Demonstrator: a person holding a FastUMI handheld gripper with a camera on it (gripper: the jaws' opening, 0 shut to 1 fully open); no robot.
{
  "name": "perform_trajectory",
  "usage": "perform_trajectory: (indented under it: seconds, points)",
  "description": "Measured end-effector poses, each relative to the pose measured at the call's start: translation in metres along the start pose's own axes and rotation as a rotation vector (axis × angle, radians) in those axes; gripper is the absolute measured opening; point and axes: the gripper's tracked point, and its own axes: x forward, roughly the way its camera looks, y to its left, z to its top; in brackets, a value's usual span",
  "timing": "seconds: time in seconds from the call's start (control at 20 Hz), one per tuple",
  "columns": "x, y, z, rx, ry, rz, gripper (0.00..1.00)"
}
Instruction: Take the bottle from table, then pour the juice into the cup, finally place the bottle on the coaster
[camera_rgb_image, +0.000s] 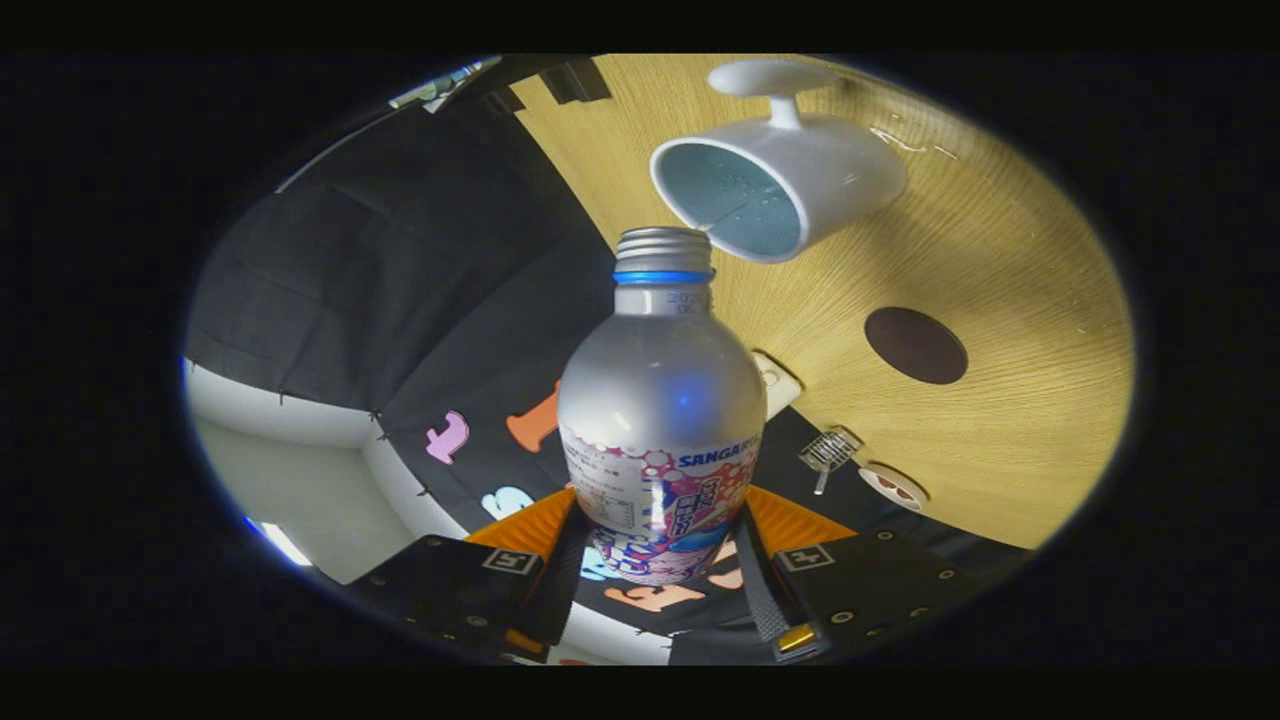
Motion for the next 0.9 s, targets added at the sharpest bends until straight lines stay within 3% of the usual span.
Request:
perform_trajectory:
  seconds: [0.9]
  points:
    - [0.003, 0.018, 0.003, 0.119, 0.001, 0.101, 0.71]
